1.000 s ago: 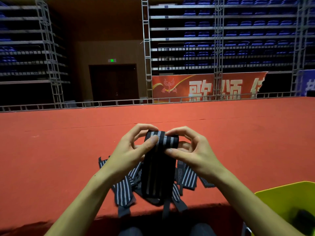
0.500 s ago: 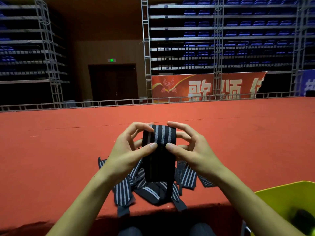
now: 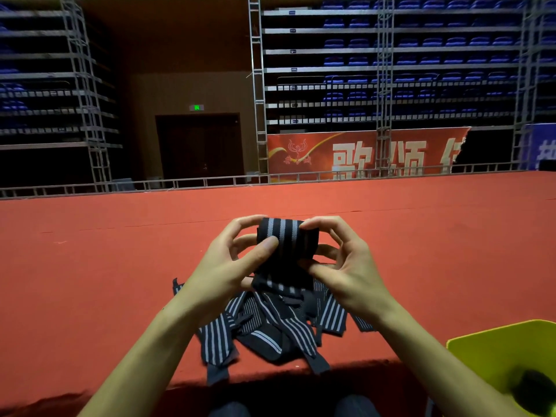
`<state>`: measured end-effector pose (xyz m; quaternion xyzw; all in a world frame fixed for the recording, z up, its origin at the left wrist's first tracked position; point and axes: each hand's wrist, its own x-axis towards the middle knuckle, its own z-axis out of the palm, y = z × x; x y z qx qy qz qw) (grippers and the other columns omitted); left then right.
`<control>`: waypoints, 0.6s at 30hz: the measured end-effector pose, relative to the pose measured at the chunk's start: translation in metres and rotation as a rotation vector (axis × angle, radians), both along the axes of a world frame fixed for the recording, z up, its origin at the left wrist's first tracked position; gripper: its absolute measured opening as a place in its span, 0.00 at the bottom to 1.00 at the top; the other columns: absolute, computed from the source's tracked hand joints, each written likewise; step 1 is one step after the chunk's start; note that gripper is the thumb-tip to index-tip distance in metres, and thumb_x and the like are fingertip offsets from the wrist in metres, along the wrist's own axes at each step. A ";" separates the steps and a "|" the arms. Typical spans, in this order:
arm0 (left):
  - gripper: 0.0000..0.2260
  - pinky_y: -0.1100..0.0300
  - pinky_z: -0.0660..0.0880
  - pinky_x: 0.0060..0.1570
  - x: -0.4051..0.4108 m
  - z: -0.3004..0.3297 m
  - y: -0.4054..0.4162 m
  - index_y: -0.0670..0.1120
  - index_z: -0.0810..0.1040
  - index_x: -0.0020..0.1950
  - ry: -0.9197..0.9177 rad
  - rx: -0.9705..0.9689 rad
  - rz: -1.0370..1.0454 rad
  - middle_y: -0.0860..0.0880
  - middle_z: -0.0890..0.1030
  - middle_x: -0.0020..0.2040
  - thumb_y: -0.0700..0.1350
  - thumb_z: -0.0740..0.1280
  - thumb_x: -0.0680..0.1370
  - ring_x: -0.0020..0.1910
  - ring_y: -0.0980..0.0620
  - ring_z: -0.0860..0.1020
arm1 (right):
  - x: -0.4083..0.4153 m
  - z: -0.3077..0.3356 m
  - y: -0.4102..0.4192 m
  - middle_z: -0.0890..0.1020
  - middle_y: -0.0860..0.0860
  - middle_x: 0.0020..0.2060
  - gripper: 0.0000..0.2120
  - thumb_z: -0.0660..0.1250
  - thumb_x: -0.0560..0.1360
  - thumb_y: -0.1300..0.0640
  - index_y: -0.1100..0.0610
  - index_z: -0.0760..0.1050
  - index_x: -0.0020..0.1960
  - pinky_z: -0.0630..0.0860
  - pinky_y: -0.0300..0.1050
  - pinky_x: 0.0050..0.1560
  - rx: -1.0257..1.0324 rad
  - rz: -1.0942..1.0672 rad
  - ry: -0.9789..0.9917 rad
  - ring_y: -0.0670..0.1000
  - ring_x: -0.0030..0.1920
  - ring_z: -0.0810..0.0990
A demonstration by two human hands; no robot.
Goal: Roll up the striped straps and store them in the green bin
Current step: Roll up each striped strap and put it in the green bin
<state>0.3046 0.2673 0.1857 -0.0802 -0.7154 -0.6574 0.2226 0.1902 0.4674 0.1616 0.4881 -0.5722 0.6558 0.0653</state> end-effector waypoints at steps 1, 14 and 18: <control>0.21 0.44 0.85 0.45 0.000 0.000 0.001 0.54 0.78 0.71 -0.002 0.000 0.016 0.45 0.85 0.65 0.52 0.74 0.79 0.60 0.41 0.87 | 0.001 -0.001 -0.001 0.81 0.46 0.64 0.27 0.72 0.76 0.76 0.46 0.78 0.62 0.87 0.61 0.51 0.000 -0.005 0.011 0.57 0.60 0.86; 0.19 0.39 0.85 0.52 0.002 0.006 0.004 0.42 0.83 0.67 0.025 0.150 -0.024 0.41 0.87 0.59 0.44 0.76 0.76 0.61 0.38 0.86 | 0.006 -0.006 -0.001 0.82 0.51 0.65 0.24 0.76 0.75 0.67 0.47 0.73 0.64 0.86 0.61 0.55 -0.031 0.054 -0.043 0.58 0.63 0.85; 0.19 0.50 0.85 0.46 0.005 0.007 0.005 0.43 0.82 0.66 0.074 0.096 -0.016 0.41 0.86 0.59 0.42 0.76 0.76 0.56 0.43 0.87 | 0.000 -0.006 0.008 0.82 0.52 0.67 0.26 0.74 0.77 0.65 0.51 0.74 0.71 0.81 0.72 0.62 0.045 0.145 -0.172 0.62 0.60 0.87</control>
